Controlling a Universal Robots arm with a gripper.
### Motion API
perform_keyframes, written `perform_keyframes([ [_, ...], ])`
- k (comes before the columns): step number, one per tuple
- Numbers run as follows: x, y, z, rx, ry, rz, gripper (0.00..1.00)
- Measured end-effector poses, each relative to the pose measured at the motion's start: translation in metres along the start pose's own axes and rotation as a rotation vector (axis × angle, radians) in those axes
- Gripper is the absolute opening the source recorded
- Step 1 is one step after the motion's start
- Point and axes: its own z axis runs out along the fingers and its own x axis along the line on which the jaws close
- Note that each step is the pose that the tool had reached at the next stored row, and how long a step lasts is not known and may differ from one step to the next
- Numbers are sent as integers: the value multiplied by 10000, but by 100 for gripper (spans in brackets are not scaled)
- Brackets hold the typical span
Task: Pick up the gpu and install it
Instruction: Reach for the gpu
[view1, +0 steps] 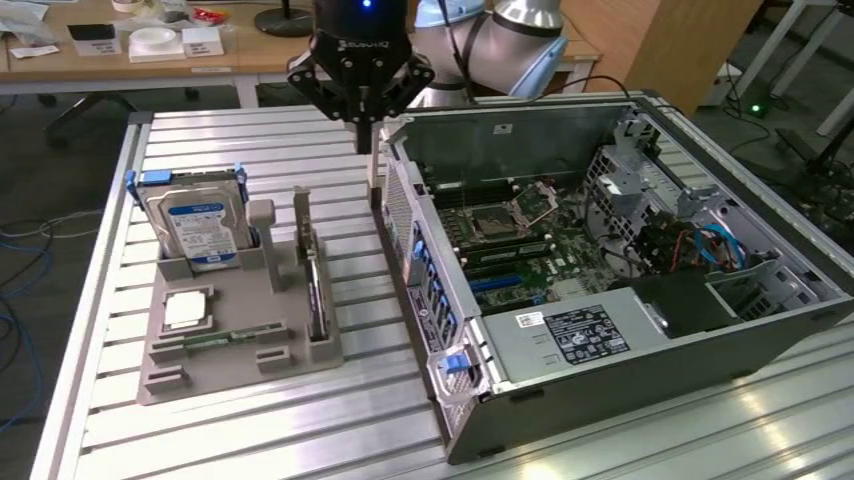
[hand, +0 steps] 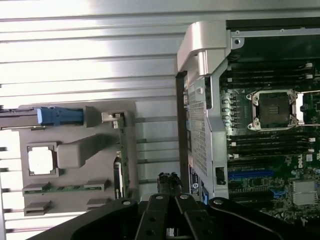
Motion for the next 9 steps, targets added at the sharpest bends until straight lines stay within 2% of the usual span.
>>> perform_keyframes([
  [9, 308, -25, -8, -1, 1, -28, 11],
])
